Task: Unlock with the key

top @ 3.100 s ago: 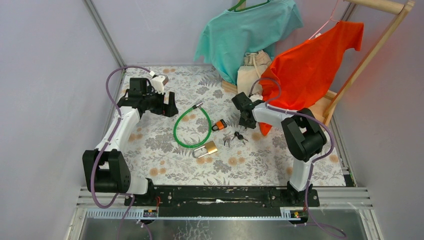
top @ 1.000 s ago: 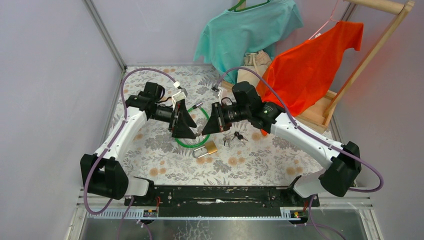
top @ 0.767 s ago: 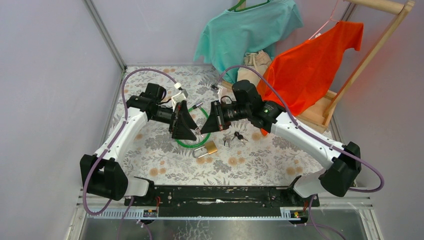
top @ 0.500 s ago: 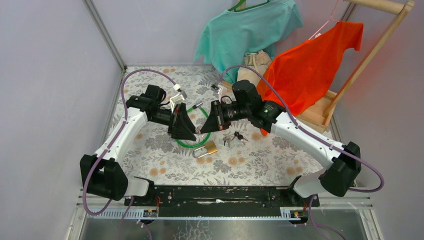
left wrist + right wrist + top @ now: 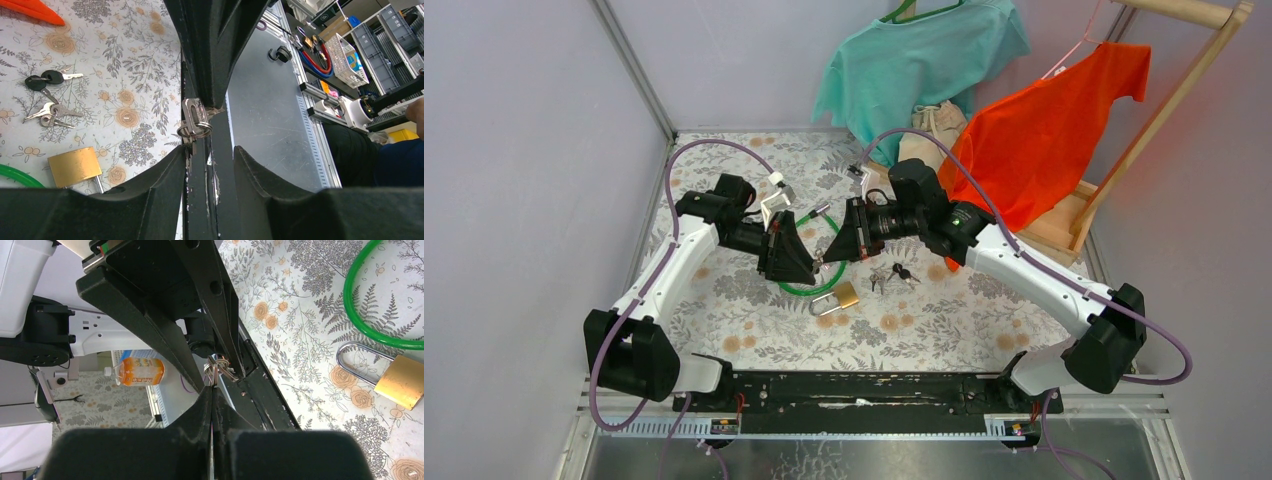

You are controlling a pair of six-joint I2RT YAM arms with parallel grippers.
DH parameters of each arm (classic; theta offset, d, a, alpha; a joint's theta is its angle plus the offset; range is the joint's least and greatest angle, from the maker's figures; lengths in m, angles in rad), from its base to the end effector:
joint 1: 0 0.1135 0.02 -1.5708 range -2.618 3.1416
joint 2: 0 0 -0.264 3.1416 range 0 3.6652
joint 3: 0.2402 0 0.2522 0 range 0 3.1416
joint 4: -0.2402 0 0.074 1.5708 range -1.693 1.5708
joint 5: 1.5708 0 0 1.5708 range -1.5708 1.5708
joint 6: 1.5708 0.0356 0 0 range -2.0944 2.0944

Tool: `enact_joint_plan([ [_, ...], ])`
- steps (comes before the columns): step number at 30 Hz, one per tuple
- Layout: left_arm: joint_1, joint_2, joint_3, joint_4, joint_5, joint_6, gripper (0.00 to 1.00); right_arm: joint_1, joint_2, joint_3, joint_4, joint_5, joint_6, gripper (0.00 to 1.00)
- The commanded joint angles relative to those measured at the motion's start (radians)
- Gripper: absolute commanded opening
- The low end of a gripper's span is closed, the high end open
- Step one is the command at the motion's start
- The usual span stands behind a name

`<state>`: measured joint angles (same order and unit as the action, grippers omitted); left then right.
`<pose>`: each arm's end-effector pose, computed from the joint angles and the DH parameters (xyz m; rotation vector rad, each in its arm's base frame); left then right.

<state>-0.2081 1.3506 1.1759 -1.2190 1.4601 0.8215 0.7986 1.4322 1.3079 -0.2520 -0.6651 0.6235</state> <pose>0.2155 -0.0817 0.3109 1.1270 1.6683 -1.6587 0.2137 0.2510 0.3666 -0.6924 2.1017 1.5198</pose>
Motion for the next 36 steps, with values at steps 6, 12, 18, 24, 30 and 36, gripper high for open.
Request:
enact_joint_plan([
  [6,-0.004,-0.016,0.018,-0.038,0.014,0.037,0.33,0.010,-0.042,0.014,0.058,0.016,0.033,0.00],
  [12,-0.003,-0.022,0.020,-0.046,-0.002,0.053,0.18,0.010,-0.054,0.007,0.053,0.022,0.035,0.00],
  [18,-0.003,-0.025,0.035,-0.048,-0.071,0.058,0.07,0.010,-0.072,-0.007,0.041,0.025,0.026,0.00],
  [24,-0.002,-0.028,0.068,-0.007,-0.175,0.002,0.00,0.010,-0.085,-0.018,0.028,0.025,0.016,0.01],
  [30,-0.003,-0.046,0.103,0.039,-0.265,-0.079,0.00,0.008,-0.096,-0.022,0.008,0.048,-0.022,0.46],
  [36,-0.019,-0.055,0.115,0.038,-0.227,-0.132,0.00,0.008,-0.058,-0.018,0.063,-0.002,-0.068,0.52],
])
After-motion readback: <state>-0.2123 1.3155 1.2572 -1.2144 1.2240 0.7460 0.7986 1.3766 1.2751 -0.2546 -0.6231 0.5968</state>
